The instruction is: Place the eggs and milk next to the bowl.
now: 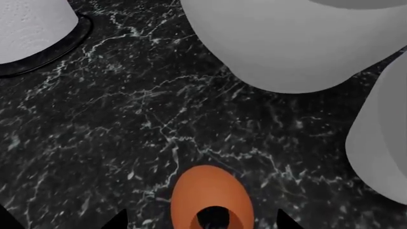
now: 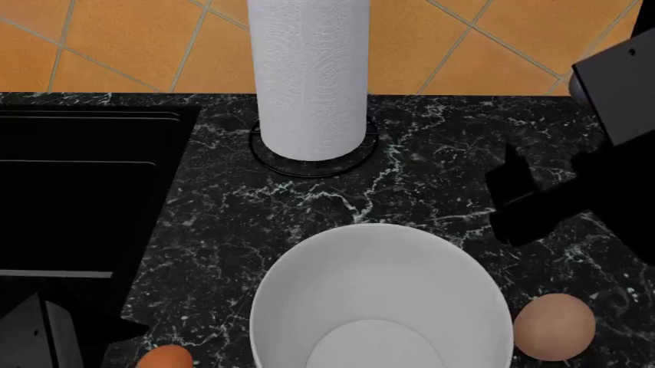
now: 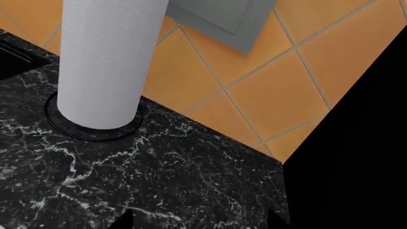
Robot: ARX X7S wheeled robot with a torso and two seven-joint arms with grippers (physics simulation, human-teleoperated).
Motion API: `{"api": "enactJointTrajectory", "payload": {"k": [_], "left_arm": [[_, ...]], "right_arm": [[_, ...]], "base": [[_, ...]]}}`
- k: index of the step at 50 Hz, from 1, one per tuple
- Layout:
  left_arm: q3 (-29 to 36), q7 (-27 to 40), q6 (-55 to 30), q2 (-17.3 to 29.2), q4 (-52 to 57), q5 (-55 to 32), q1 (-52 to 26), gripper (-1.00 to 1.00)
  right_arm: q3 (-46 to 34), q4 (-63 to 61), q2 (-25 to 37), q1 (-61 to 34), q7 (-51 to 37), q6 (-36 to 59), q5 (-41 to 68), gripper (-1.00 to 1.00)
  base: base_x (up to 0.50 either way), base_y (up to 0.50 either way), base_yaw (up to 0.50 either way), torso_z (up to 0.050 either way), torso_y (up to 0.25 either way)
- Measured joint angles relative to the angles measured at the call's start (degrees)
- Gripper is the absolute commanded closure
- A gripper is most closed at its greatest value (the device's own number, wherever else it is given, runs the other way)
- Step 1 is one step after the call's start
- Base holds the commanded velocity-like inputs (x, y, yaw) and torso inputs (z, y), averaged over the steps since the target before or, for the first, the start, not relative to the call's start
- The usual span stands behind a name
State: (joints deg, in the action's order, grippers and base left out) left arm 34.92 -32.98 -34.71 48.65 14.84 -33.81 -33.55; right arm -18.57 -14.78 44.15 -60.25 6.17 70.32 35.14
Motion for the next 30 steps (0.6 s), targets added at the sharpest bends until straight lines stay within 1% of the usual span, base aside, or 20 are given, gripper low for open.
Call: {"api": "enactJointTrajectory", "payload": {"k": [5,6,30], "left_arm": [[0.08,0.08,0.13,-0.08,-0.1,-0.03,-0.02,-1.0],[0.11,0.08,0.16,-0.1,-0.13,-0.04,-0.03,1.0],[0.59,0.04,1.25,-0.18,0.03,1.98,0.17,1.0]], "right_arm": [[0.01,0.06,0.12,0.22,0.04,-0.22,0.05,-1.0],[0.0,0.09,0.15,0.27,0.06,-0.29,0.05,-1.0],[0.05,0.15,0.54,1.12,0.26,-1.1,0.47,-1.0]], "base": [[0.0,0.0,0.0,0.0,0.0],[0.0,0.0,0.0,0.0,0.0],[0.0,0.0,0.0,0.0,0.0]]}}
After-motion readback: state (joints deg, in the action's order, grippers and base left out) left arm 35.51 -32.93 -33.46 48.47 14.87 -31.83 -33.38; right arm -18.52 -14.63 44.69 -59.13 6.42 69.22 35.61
